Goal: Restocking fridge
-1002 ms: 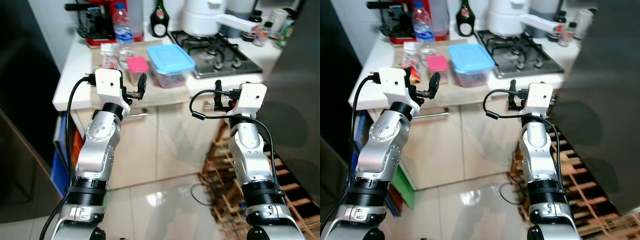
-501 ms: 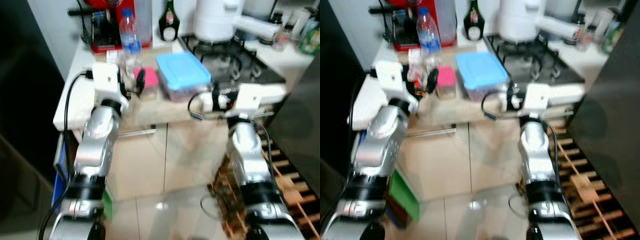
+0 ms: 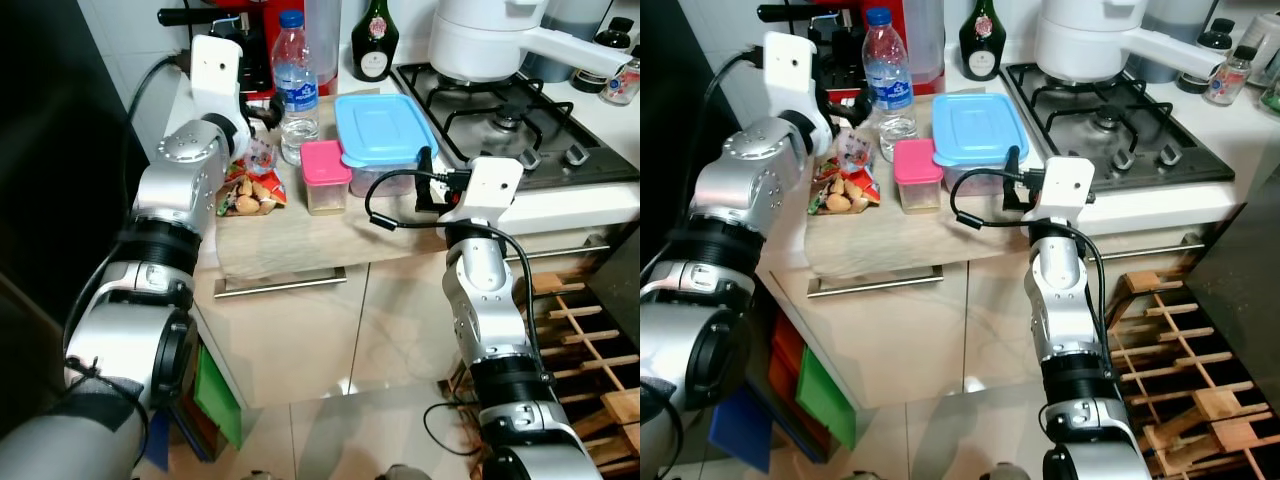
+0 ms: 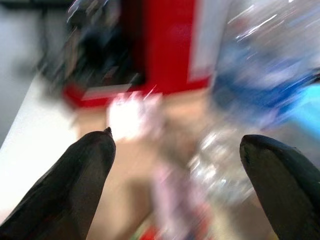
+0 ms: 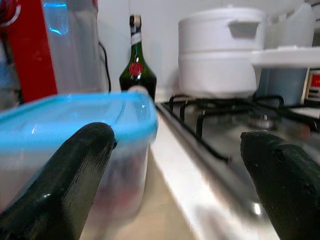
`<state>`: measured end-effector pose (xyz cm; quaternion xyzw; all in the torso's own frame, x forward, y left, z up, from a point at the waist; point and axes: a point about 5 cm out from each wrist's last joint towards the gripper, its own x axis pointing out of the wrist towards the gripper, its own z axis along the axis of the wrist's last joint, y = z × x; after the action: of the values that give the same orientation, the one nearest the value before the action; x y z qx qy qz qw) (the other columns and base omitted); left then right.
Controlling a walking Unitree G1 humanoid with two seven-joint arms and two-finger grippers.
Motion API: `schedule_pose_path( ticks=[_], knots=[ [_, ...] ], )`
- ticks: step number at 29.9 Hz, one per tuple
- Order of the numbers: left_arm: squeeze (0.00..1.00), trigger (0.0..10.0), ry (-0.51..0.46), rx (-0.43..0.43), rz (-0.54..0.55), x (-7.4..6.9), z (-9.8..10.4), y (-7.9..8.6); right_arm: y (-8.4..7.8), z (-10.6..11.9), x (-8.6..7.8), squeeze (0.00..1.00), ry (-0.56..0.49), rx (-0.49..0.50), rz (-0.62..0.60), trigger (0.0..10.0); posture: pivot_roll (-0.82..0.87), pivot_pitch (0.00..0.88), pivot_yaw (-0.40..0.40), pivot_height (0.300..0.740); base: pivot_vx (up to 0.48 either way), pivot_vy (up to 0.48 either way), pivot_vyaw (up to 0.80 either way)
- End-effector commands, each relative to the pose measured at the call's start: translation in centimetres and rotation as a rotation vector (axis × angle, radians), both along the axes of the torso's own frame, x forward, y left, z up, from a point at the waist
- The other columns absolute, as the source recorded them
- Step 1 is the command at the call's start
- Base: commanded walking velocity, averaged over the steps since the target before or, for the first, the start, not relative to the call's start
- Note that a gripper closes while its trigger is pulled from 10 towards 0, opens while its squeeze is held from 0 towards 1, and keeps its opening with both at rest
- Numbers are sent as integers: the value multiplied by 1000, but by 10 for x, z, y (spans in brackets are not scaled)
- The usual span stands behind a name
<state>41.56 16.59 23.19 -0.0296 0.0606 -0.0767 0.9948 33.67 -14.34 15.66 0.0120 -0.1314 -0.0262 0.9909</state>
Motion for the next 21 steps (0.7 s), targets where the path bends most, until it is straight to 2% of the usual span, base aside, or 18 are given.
schedule_pose_path(
  ticks=[1,7,15,17,19,21],
  knots=[
    [0,10000,22,-41,-6,3,7,2,-6,4,-4,0,-14,-6,-35,10000,-184,3,99,740,0,0,0],
    [0,10000,94,-37,38,4,-7,6,-15,1,-14,0,-12,-10,-81,10000,-222,35,127,740,0,0,0],
    [0,10000,146,-192,-17,5,-14,-8,-28,13,-30,0,-58,-51,-132,10000,-304,47,167,740,0,0,0],
    [0,10000,148,-200,-21,5,-14,-9,-29,15,-32,0,-62,-54,-137,10000,-304,47,167,740,0,0,0],
    [0,10000,173,-173,1,3,-26,-9,-32,17,-34,0,-68,-60,-151,10000,-317,51,170,740,0,0,0],
    [0,10000,192,-185,-12,2,-32,-13,-34,16,-35,0,-59,-62,-159,10000,-323,49,168,740,0,0,0]
  ],
)
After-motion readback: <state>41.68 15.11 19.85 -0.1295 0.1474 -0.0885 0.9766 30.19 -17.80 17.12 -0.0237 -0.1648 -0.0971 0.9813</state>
